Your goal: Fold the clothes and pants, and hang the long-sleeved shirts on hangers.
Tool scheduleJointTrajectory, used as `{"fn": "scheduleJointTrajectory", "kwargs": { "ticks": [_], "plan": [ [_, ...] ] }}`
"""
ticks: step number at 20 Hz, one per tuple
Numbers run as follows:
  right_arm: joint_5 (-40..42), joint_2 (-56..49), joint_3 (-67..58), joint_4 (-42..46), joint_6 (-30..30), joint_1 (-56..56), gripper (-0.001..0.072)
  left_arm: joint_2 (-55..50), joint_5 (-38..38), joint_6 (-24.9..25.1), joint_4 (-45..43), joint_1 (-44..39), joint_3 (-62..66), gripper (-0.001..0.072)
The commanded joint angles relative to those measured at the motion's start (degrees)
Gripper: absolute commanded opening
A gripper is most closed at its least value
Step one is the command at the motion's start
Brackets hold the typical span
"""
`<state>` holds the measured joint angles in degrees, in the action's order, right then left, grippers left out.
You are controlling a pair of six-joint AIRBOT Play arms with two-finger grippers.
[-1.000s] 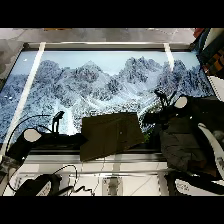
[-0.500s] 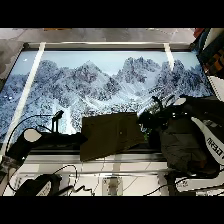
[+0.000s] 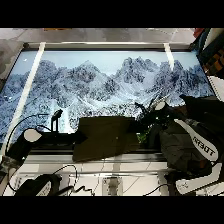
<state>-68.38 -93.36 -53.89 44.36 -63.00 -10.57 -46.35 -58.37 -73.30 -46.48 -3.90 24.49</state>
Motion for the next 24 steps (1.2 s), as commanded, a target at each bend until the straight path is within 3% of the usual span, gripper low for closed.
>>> {"fn": "scheduleJointTrajectory", "kwargs": {
  "ticks": [1,5,9,13,18,24],
  "plan": [
    [-1.51,0.11,-3.45,-2.21,4.22,-2.32,0.0115,-0.02,2.36,0.68,-0.07,-0.04,-0.02,0.0697],
    [-0.92,6.62,-13.86,3.52,1.57,-2.12,0.0039,0.09,3.91,8.13,-0.37,-0.04,1.62,0.0694],
    [1.53,17.79,-25.05,20.96,-13.68,4.17,0.0035,0.48,3.32,10.78,-6.36,-0.02,10.08,0.0694],
    [-0.13,31.10,-30.23,28.65,-30.34,19.69,0.0035,0.70,3.34,10.75,-8.17,-0.04,16.74,0.0694],
    [-13.16,45.38,-30.21,34.71,-47.69,41.72,0.0034,0.68,3.34,10.75,-7.96,-0.04,17.14,0.0694],
    [-31.98,52.89,-30.21,41.09,-53.13,59.41,0.0035,0.68,3.32,10.73,-7.96,-0.04,17.14,0.0694]
  ]
}}
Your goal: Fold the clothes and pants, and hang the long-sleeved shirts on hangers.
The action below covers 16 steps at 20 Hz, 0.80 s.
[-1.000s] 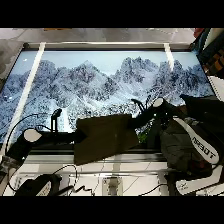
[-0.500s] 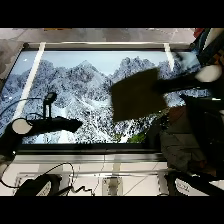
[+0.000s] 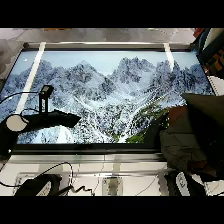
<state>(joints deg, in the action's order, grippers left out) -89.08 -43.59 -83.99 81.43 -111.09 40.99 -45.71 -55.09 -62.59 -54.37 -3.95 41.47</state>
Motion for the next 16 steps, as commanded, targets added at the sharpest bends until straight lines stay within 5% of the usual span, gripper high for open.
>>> {"fn": "scheduleJointTrajectory", "kwargs": {
  "ticks": [1,3,6,7,11,12,15,16],
  "plan": [
    [-15.06,3.13,-0.11,4.15,-6.40,9.68,0.0035,0.04,0.04,0.02,-0.07,0.00,0.15,0.0695],
    [-16.28,3.13,-0.02,4.15,-6.84,11.69,0.0086,0.04,0.04,0.02,-0.07,0.00,0.15,0.0695],
    [-16.24,3.06,0.00,4.20,-6.73,11.69,0.0491,0.04,0.04,0.02,-0.07,0.00,0.15,0.0695],
    [-16.20,3.08,0.00,4.24,-6.38,11.69,0.0561,0.04,0.04,0.02,-0.07,0.00,0.15,0.0695],
    [-13.77,3.08,0.00,3.45,-3.45,11.69,0.0544,0.04,0.04,0.02,-0.07,0.00,0.15,0.0695],
    [-12.07,3.06,0.00,2.62,-1.51,11.69,0.0490,0.04,0.04,0.02,-0.07,0.00,0.15,0.0695],
    [-4.90,3.04,0.00,-3.82,3.80,11.50,0.0044,0.04,0.04,0.04,-0.07,0.00,0.15,0.0695],
    [-2.45,2.97,0.00,-8.00,6.60,10.80,0.0035,0.02,0.04,0.02,-0.07,0.00,0.15,0.0695]
  ]
}}
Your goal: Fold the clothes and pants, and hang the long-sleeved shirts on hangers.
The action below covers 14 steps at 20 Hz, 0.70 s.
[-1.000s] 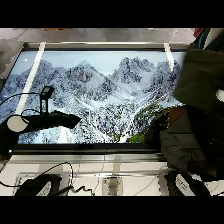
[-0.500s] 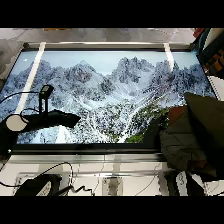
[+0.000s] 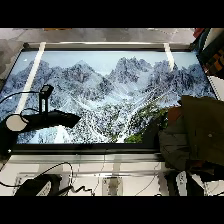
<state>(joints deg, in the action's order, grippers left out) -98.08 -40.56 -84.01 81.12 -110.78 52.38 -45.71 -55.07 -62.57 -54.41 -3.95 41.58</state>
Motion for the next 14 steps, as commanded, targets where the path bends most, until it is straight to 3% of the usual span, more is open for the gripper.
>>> {"fn": "scheduleJointTrajectory", "kwargs": {
  "ticks": [1,4,11,14],
  "plan": [
    [8.87,-0.37,0.00,-13.09,10.27,-1.95,0.0034,0.02,0.02,0.00,-0.02,0.00,0.04,0.0695],
    [12.20,-2.03,0.02,-21.86,20.37,-9.68,0.0033,0.02,0.02,0.00,-0.02,0.00,0.04,0.0695],
    [12.85,-9.55,0.02,-1.88,29.51,-34.16,0.0033,0.02,0.02,0.00,-0.02,0.00,0.04,0.0695],
    [16.65,-14.62,0.02,-2.12,29.22,-39.43,0.0034,0.02,0.02,0.00,-0.04,0.00,0.04,0.0695]
  ]
}}
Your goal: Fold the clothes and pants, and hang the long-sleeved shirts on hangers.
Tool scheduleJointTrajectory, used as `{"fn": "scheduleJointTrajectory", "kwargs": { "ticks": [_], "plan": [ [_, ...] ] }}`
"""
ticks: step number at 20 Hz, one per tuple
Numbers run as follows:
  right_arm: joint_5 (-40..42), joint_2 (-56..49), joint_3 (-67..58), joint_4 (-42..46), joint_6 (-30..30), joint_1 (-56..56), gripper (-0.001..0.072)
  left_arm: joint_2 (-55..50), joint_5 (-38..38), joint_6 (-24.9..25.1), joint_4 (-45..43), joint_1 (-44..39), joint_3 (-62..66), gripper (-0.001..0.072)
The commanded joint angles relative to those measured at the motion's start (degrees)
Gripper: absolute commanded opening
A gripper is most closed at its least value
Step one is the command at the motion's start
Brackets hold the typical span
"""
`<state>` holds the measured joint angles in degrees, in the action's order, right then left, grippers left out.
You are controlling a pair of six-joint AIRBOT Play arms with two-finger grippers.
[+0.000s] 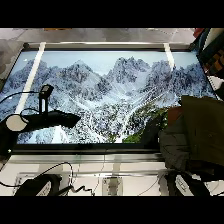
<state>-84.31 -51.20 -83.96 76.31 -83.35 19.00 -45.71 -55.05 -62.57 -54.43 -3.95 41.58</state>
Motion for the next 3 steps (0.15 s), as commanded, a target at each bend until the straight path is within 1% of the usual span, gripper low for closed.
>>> {"fn": "scheduleJointTrajectory", "kwargs": {
  "ticks": [1,3],
  "plan": [
    [2.93,-5.35,-0.02,0.20,1.81,-6.99,0.0034,0.02,0.00,0.00,0.00,0.00,0.04,0.0695],
    [2.93,-7.54,-0.02,-5.09,1.77,-8.33,0.0034,0.02,0.00,0.00,-0.02,0.00,0.04,0.0695]
  ]
}}
